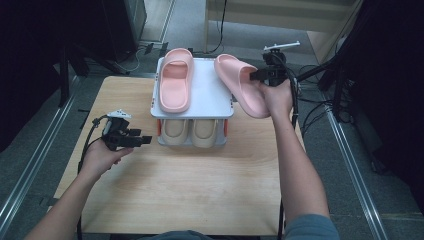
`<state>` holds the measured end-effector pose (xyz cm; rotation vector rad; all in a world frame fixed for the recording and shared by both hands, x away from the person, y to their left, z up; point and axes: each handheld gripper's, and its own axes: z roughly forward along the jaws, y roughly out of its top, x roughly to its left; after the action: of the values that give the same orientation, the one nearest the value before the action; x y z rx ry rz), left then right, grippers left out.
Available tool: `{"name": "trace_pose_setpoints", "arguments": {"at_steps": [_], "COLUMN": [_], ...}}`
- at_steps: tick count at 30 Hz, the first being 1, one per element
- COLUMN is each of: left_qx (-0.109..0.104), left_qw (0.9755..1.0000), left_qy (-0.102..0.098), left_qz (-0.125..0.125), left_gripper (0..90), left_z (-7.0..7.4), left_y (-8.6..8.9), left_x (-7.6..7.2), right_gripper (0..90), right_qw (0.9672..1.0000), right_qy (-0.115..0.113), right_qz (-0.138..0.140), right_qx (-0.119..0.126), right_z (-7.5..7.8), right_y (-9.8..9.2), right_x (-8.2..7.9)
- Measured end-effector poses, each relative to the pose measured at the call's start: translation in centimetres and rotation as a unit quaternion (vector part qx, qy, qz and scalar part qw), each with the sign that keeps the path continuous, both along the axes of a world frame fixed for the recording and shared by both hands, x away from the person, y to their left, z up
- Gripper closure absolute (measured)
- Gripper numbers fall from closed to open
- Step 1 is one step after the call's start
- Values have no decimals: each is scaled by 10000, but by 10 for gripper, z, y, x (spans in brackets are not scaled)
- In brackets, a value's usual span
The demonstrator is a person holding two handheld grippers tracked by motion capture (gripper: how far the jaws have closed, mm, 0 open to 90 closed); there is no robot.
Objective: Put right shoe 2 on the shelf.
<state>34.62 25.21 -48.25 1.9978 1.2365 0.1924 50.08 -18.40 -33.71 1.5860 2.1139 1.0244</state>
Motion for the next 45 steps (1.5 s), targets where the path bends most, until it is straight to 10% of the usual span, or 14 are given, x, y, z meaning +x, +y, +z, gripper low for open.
{"name": "trace_pose_setpoints", "arguments": {"at_steps": [26,45], "left_qx": [-54,-50], "left_qw": [10000,9999], "left_qy": [34,85], "left_qz": [-42,-63], "left_gripper": [390,390], "left_z": [-2,-3], "left_y": [2,3], "left_x": [2,3], "right_gripper": [746,576], "right_qw": [9967,9970], "right_qy": [-70,-111], "right_qz": [-269,593], "right_qx": [-769,-486], "right_z": [3,1], "right_y": [84,93], "right_x": [35,4]}}
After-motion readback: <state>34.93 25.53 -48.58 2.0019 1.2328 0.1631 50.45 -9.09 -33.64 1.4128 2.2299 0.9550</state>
